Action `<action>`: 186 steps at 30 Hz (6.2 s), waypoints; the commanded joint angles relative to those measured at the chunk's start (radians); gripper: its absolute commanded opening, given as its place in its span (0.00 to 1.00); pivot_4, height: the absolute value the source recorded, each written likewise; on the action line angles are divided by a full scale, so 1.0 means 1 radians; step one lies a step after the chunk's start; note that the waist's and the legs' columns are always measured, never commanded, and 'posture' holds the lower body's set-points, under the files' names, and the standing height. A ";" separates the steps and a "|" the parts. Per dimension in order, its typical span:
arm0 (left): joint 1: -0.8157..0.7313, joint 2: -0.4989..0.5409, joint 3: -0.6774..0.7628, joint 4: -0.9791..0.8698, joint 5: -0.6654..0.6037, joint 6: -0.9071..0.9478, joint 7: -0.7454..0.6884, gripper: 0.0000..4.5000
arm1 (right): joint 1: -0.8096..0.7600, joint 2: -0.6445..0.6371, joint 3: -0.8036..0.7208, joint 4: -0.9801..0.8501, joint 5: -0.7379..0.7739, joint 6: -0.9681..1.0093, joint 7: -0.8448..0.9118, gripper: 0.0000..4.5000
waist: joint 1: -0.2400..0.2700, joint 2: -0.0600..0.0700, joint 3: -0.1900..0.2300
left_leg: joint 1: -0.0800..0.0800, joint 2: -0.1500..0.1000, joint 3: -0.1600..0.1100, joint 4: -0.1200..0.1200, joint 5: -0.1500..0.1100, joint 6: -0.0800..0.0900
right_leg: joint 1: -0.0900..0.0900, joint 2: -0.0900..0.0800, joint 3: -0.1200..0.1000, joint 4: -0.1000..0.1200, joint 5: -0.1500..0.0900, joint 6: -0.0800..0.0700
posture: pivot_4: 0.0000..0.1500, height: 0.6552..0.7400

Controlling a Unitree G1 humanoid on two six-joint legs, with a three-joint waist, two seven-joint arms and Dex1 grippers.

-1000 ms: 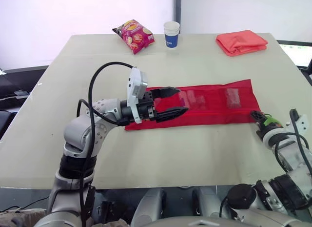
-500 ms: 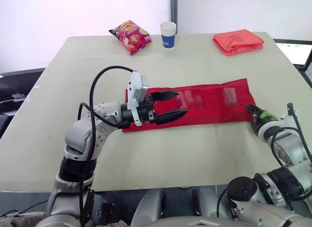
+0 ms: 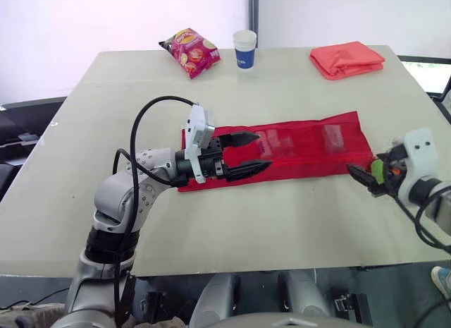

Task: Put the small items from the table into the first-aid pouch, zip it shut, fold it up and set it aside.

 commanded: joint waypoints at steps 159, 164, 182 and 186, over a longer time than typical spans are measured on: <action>0.201 -0.005 0.575 0.415 -0.369 0.604 0.496 0.88 | -0.567 0.387 0.506 0.711 -0.467 -0.651 0.740 0.01 | 0.030 -0.002 0.005 | 0.005 -0.002 -0.011 -0.002 0.003 -0.007 | 0.009 -0.010 -0.012 -0.011 0.002 -0.002 | 1.00 1.00; 0.176 -0.023 0.631 0.417 -0.436 0.654 0.549 0.88 | -0.564 0.389 0.506 0.714 -0.478 -0.648 0.738 0.01 | 0.025 -0.002 0.005 | 0.005 -0.002 -0.012 -0.002 0.003 -0.007 | 0.009 -0.010 -0.013 -0.010 0.002 -0.003 | 1.00 1.00; 0.106 0.155 0.539 0.413 -0.345 0.821 0.632 0.88 | -0.549 0.375 0.492 0.687 -0.481 -0.636 0.734 0.01 | 0.019 -0.002 0.005 | 0.006 -0.001 -0.012 -0.003 0.004 -0.008 | 0.009 -0.008 -0.013 -0.010 0.002 -0.003 | 1.00 1.00; 0.068 0.101 0.540 0.392 -0.338 0.864 0.684 0.88 | -0.543 0.377 0.494 0.674 -0.478 -0.629 0.731 0.01 | 0.021 -0.002 0.005 | 0.006 -0.002 -0.012 -0.003 0.004 -0.008 | 0.009 -0.009 -0.013 -0.010 0.002 -0.003 | 1.00 1.00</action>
